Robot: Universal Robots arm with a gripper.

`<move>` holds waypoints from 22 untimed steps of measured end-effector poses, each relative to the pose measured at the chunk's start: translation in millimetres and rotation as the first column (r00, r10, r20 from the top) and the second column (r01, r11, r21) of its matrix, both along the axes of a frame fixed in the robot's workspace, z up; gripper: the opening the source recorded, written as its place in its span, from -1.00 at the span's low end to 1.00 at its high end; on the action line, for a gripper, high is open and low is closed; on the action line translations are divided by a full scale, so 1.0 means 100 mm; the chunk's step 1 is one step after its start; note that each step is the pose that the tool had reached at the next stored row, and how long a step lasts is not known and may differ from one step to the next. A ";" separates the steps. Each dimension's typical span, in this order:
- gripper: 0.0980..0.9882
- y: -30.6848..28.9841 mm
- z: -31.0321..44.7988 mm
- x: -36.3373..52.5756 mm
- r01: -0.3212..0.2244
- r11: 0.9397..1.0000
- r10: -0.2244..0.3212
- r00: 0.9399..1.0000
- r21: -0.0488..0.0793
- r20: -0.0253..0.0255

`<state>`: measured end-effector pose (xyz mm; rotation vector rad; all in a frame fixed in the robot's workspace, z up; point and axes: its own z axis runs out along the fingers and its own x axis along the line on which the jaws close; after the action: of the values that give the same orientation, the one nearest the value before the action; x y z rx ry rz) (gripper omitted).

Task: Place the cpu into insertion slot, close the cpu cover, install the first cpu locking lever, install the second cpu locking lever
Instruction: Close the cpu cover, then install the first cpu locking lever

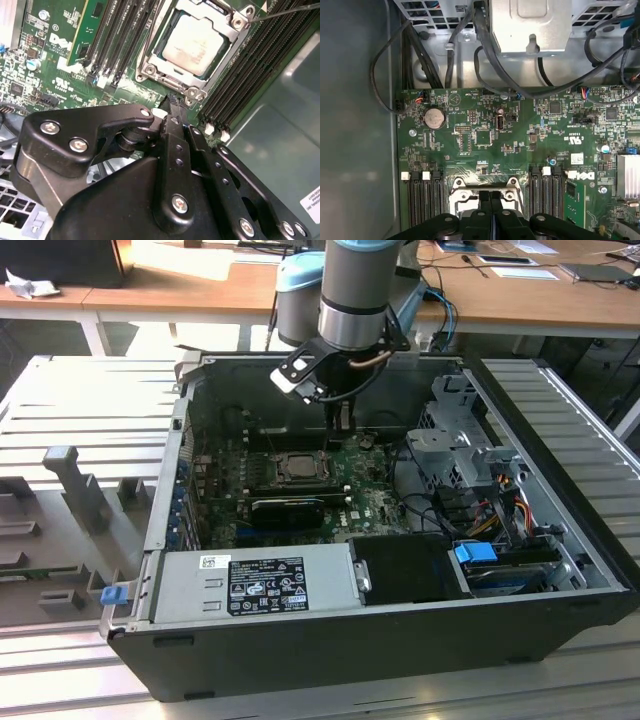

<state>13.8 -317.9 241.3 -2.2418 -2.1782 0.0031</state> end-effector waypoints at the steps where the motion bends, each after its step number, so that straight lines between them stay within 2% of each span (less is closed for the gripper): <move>1: -0.98 0.000 -0.008 -0.006 0.000 1.000 0.000 1.000 0.000 0.000; 5: -0.98 0.000 -0.037 -0.105 -0.019 1.000 0.019 1.000 0.000 0.000; 6: -0.98 0.005 -0.076 -0.175 -0.027 1.000 0.027 1.000 0.000 0.000; 7: -0.98 0.005 -0.123 -0.196 -0.067 0.998 0.067 0.998 0.000 0.000; 9: -0.98 0.004 -0.127 -0.229 -0.091 0.996 0.091 0.996 0.000 -0.001; 15: -0.98 0.005 -0.129 -0.380 -0.092 0.996 0.092 0.996 0.000 0.000; 17: -0.98 0.005 -0.129 -0.413 -0.092 0.996 0.092 0.996 0.000 0.000; 22: -0.98 0.004 -0.120 -0.420 -0.092 0.996 0.092 0.996 0.000 0.000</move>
<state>-28.2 -317.5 229.4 -2.1394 -2.2788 0.0051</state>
